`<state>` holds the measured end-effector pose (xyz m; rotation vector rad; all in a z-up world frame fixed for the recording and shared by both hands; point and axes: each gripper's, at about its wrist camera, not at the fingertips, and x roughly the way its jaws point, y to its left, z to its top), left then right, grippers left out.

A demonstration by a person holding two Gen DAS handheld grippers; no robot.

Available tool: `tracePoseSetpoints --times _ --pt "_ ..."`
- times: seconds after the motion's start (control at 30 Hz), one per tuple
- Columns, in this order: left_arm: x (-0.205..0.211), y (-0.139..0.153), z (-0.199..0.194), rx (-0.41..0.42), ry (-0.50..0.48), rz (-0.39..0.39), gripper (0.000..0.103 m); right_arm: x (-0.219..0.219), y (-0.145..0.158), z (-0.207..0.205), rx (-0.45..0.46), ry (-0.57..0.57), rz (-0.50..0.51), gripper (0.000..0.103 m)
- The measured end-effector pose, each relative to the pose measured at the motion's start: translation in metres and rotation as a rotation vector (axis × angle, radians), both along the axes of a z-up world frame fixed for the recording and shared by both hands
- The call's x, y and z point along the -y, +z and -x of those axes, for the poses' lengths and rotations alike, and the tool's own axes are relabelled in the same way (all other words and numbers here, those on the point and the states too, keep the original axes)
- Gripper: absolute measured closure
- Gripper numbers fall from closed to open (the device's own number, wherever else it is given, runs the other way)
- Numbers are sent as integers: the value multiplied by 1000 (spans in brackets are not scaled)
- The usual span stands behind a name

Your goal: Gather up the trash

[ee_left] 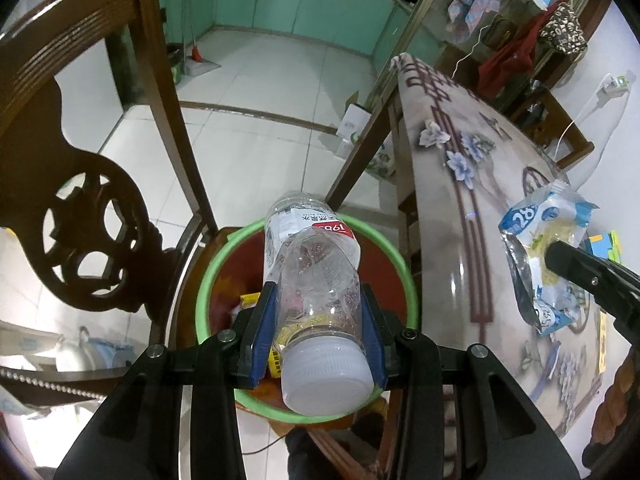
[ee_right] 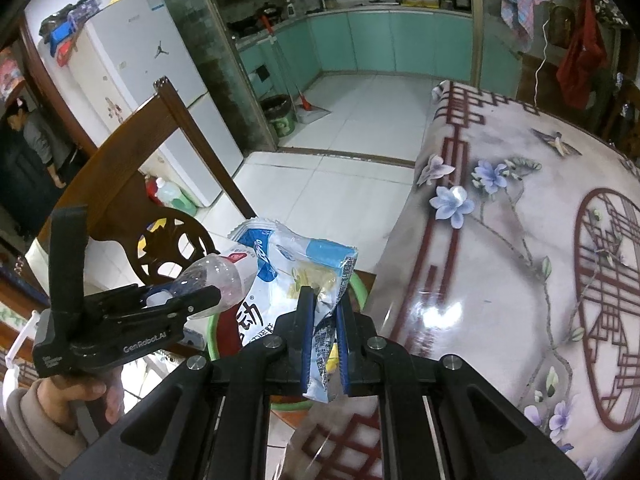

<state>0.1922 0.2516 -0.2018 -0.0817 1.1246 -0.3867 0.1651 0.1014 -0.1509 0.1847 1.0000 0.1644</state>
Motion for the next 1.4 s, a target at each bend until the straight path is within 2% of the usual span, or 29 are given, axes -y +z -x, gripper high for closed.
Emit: tracePoseSetpoints --times 0.27,0.67,0.73,0.77,0.8,0.87,0.9,1.03,1.13,1.2,1.23,1.27,1.3,1.4 --pt "-3 -11 -7 -32 7 -12 65 -4 -10 -9 -21 -4 3 95" --pt "0 -17 -19 -35 13 -35 65 -12 -21 -19 -42 16 4 94" --pt "-2 -20 -21 -47 34 -58 61 -12 -23 -21 -54 28 1 88" --pt "-4 -20 -22 -50 41 -58 50 -12 -24 -22 -62 28 8 80" --pt "-5 -20 -23 -49 46 -55 35 -12 -24 -22 -58 21 13 73" --pt "-7 -16 -21 -29 63 -54 21 -9 -19 -17 -19 -5 22 38" --pt "-8 -14 -20 -20 67 -54 18 -8 -17 -16 -3 -12 21 35" --pt "-7 -9 -19 -30 89 -64 17 -4 -5 -9 38 -21 31 35" --pt "-2 -3 -14 -43 91 -24 17 3 7 2 82 -43 42 35" --pt "4 5 -7 -17 92 -13 15 10 15 11 101 -47 41 29" --pt "9 11 -1 5 92 -5 13 13 17 15 101 -40 33 23" --pt "12 13 2 16 94 2 3 18 20 19 100 -30 27 22" --pt "16 20 8 38 101 18 0 21 21 24 100 -26 30 22" --pt "27 37 25 98 104 63 0 37 28 41 113 -35 63 21"
